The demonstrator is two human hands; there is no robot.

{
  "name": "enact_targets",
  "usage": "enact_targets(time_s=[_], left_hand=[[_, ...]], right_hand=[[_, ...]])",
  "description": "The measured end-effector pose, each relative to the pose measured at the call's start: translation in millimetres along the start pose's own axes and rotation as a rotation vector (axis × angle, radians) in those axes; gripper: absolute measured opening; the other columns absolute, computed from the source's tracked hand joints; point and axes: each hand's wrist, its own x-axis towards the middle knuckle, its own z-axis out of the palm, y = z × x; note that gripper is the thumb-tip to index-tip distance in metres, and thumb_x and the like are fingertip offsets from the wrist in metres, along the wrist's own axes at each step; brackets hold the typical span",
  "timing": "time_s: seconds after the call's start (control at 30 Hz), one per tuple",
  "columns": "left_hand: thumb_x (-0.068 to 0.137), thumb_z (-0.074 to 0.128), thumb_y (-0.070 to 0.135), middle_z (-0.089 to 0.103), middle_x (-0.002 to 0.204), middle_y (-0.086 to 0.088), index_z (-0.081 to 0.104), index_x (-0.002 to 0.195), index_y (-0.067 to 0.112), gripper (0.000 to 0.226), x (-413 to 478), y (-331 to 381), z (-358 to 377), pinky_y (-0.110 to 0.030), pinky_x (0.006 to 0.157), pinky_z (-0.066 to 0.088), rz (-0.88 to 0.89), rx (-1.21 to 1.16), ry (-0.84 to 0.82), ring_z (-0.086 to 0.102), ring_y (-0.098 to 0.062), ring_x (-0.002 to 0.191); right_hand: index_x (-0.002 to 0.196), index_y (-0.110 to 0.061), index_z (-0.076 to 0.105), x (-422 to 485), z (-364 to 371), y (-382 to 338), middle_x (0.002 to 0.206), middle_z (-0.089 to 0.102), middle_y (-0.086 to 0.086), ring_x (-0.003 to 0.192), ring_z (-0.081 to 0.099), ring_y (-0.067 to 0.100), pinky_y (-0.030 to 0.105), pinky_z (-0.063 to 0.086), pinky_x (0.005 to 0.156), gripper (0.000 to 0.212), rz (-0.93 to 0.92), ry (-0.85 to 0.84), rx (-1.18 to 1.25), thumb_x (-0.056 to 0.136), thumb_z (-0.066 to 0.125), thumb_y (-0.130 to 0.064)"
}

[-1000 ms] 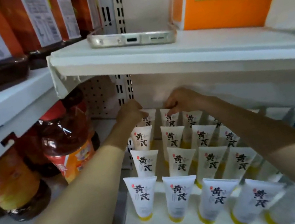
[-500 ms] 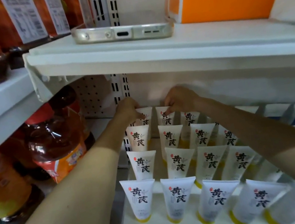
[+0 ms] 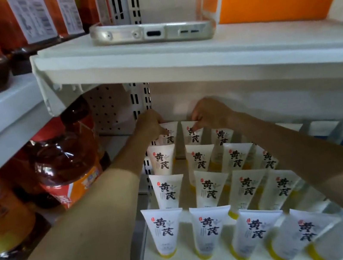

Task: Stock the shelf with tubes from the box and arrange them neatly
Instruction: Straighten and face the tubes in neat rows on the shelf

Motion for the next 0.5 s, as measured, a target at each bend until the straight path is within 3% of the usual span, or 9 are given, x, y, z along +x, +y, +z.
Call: enact_targets(time_s=[0.1, 0.2, 0.37, 0.5], left_hand=[[0.072, 0.078, 0.009, 0.067, 0.089, -0.015, 0.069, 0.097, -0.002, 0.028, -1.8, 1.2, -1.4, -0.035, 0.074, 0.057, -0.011, 0.003, -0.009, 0.063, -0.024, 0.075], [0.074, 0.077, 0.009, 0.066, 0.090, -0.015, 0.068, 0.098, -0.003, 0.029, -2.2, 2.3, -1.4, -0.035, 0.075, 0.056, -0.019, 0.009, -0.028, 0.064, -0.026, 0.076], [0.075, 0.076, 0.010, 0.067, 0.104, -0.016, 0.067, 0.107, 0.000, 0.034, 0.8, 1.2, -1.1, -0.036, 0.085, 0.053, -0.008, 0.055, -0.003, 0.064, -0.028, 0.096], [0.075, 0.076, 0.014, 0.069, 0.103, -0.009, 0.069, 0.104, 0.008, 0.030, 3.3, 2.1, -1.5, -0.031, 0.080, 0.051, 0.049, 0.054, -0.002, 0.063, -0.023, 0.091]], right_hand=[[0.075, -0.010, 0.073, -1.6, -1.2, -1.8, 0.068, 0.067, 0.001, 0.069, 0.064, 0.019, 0.038, 0.050, 0.084, 0.014, 0.004, -0.010, -0.002, 0.077, 0.075, -0.024], [0.083, -0.008, 0.074, -4.3, -2.4, -3.2, 0.082, 0.071, 0.007, 0.080, 0.065, 0.022, 0.035, 0.048, 0.085, 0.016, 0.035, -0.005, 0.015, 0.078, 0.075, -0.022], [0.088, -0.007, 0.075, -7.2, -5.5, -3.0, 0.086, 0.073, 0.009, 0.083, 0.066, 0.024, 0.035, 0.048, 0.086, 0.020, 0.031, -0.039, 0.044, 0.078, 0.074, -0.024], [0.092, -0.005, 0.074, -21.9, -26.1, 4.1, 0.091, 0.072, 0.005, 0.083, 0.066, 0.015, 0.023, 0.050, 0.080, 0.021, 0.059, -0.010, 0.149, 0.077, 0.076, -0.020]])
